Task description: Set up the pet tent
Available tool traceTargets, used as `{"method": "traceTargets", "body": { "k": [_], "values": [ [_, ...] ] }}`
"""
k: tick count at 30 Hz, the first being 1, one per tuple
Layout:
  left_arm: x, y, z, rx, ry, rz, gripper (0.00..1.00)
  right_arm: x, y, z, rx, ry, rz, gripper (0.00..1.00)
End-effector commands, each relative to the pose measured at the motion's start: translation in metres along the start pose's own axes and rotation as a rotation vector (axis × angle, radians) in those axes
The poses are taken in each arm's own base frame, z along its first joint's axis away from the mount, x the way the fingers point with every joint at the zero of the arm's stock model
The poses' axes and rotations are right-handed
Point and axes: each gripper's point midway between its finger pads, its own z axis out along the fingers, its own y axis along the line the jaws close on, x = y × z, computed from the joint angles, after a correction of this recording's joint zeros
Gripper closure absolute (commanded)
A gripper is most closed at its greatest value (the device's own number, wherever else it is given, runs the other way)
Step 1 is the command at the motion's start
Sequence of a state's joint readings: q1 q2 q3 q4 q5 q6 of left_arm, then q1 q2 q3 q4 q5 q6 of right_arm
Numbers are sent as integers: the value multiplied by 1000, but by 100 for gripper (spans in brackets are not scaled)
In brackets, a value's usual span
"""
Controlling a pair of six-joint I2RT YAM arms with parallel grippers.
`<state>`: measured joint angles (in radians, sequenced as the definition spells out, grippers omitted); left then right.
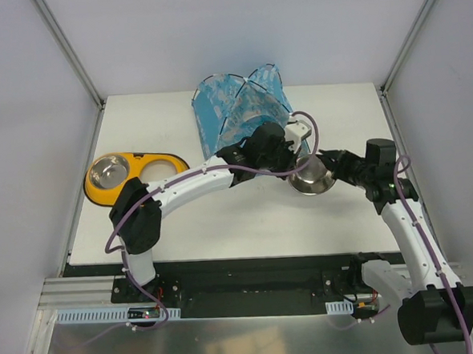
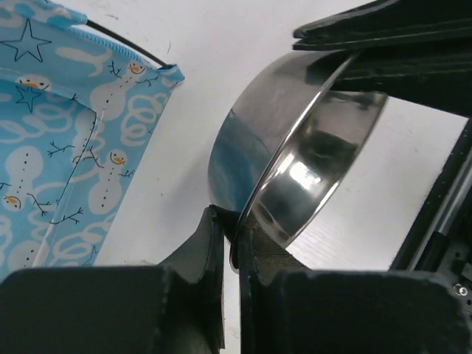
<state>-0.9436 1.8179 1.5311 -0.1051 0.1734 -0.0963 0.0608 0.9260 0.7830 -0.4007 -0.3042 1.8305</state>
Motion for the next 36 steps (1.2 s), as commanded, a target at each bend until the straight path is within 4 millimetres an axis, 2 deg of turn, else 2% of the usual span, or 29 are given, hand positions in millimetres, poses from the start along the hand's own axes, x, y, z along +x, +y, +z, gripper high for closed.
{"method": "traceTargets", "body": {
  "k": [1,4,5,7,8,13,15,17,20,23,25,28,32,36],
  "values": [
    [-26,10,-2,-51,-68,-21,100,21,-2,-8,51,99,140,94],
    [-25,16,-5,-94,-62,-23,100,19,-10,-6,89,89,103,54],
    [-24,20,-6,-116,-59,-24,100,19,-12,-6,101,85,86,36],
    [-20,29,-10,-169,-44,-24,100,18,-15,-6,113,81,43,16],
    [-18,33,-12,-200,-36,-25,100,20,-15,-7,113,87,22,11],
    [7,58,-32,-312,34,-40,100,24,-8,-13,70,98,-39,6],
    [27,75,-47,-363,68,-96,100,25,-1,-17,43,98,-66,6],
    [42,88,-67,-393,78,-166,100,22,4,-20,22,89,-85,6],
    [53,99,-114,-470,73,-213,100,16,7,-20,14,77,-92,6],
    [77,113,-150,-563,90,-252,100,6,7,-17,17,47,-94,6],
    [95,133,-175,-629,94,-342,100,0,6,-14,27,34,-85,6],
    [119,155,-206,-705,87,-456,100,-7,8,-7,38,17,-93,7],
    [129,175,-246,-809,41,-537,100,-14,8,1,58,-8,-99,8],
    [147,203,-272,-895,33,-686,100,-21,8,8,74,-39,-142,9]
  ]
}}
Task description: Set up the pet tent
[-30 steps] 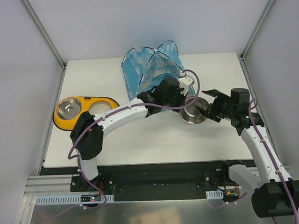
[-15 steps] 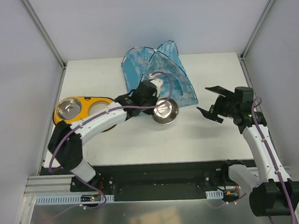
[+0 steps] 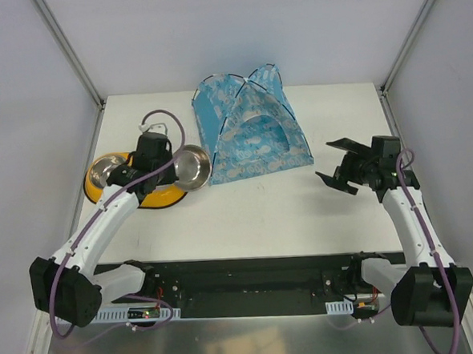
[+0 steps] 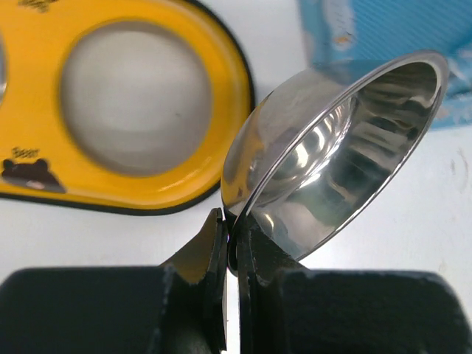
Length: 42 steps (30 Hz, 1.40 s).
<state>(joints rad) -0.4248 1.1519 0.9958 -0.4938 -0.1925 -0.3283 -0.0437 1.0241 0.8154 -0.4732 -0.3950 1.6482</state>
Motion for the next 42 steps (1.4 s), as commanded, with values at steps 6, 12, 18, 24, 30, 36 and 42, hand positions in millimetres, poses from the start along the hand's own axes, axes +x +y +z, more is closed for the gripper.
{"method": "traceTargets", "body": {
  "k": [6,12,18,24,30,36,42],
  "values": [
    [6,78,23,-102,141,-433,100,-10,14,-7,20,-114,-181,11],
    [7,94,51,-75,251,-608,100,-16,19,-10,12,-142,-204,11],
    [14,110,62,-128,305,-660,61,-17,15,-10,37,-136,-226,11],
    [1,117,42,-164,251,-639,1,-23,9,-13,122,-144,-398,5],
    [-9,119,6,-193,182,-605,1,-31,-6,-19,205,-133,-625,2],
    [-7,114,-64,-209,80,-568,1,-54,-6,-54,313,-277,-877,1],
    [-9,101,-142,-186,-70,-524,1,-60,-4,-90,366,-373,-974,1]
  ]
}}
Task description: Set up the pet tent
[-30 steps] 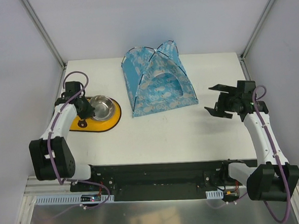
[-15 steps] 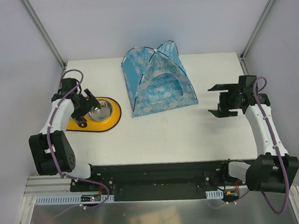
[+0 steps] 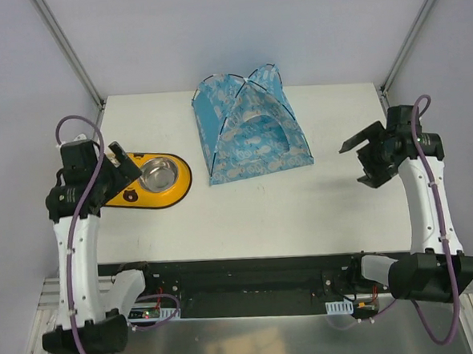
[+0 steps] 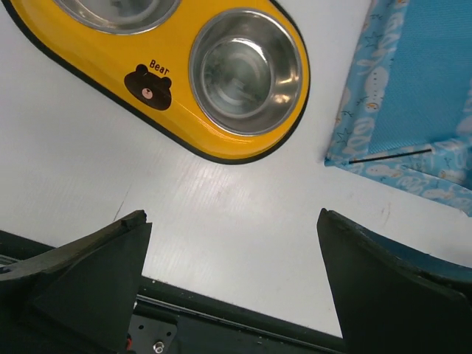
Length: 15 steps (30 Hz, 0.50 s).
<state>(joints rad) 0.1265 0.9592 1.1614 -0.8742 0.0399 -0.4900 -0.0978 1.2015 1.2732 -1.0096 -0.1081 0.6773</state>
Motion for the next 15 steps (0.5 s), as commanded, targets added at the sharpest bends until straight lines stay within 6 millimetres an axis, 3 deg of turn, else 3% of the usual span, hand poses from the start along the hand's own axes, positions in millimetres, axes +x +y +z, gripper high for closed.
{"method": "traceTargets", "body": {
  "k": [1,5,8,10,15],
  "values": [
    [2,14,-64,-31,-88,16,1,-9,-29,-32,111,-85,-128,1],
    [13,18,-103,8,-167,-34,1,-15,-30,-62,88,-160,-139,1],
    [29,32,-131,-26,-174,-58,1,-10,-28,-86,50,-178,-169,1],
    [42,46,-149,-64,-188,-83,1,-7,-37,-97,54,-207,-173,1],
    [60,60,-181,-88,-193,-86,1,5,-57,-120,30,-256,-164,1]
  ]
}}
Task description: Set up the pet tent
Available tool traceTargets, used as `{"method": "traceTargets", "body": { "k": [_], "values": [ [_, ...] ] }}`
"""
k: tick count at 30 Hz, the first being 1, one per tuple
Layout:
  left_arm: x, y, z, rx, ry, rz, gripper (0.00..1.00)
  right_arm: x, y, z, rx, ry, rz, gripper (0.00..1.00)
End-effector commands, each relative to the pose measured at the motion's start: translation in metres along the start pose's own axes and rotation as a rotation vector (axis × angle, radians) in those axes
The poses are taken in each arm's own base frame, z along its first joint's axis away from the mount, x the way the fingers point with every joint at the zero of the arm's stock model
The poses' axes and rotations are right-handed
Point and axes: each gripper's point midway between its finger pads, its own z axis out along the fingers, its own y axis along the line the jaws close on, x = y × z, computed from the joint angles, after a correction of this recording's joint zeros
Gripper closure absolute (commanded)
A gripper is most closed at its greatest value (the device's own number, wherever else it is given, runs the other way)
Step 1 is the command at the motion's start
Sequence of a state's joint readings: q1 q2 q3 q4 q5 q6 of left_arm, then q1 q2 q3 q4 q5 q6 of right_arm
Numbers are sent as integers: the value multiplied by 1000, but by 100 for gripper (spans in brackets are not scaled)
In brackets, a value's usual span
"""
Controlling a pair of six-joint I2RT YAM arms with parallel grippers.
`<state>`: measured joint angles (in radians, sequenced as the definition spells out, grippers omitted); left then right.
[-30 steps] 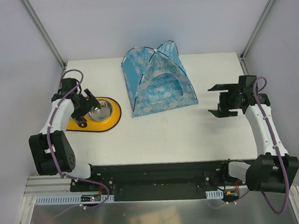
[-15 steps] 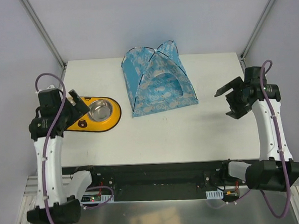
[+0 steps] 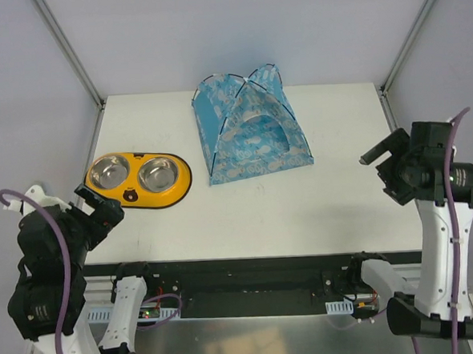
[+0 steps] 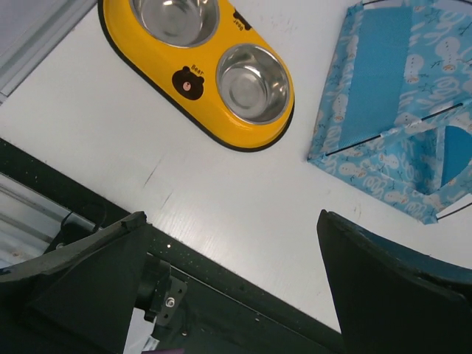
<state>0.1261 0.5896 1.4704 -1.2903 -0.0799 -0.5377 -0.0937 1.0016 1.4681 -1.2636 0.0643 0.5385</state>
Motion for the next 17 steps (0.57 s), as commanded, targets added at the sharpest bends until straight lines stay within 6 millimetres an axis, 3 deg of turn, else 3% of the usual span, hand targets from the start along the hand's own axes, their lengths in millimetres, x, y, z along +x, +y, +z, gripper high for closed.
{"method": "traceTargets", "body": {
  "k": [1,7,17],
  "values": [
    [27,33,-35,-132,81,-14,1,10,-28,-31,34,-47,-9,1],
    [35,35,-51,-110,90,-13,1,26,-28,-54,-64,-47,55,1],
    [44,39,-54,-110,107,-10,1,38,-37,-59,-82,-32,41,1]
  ]
}}
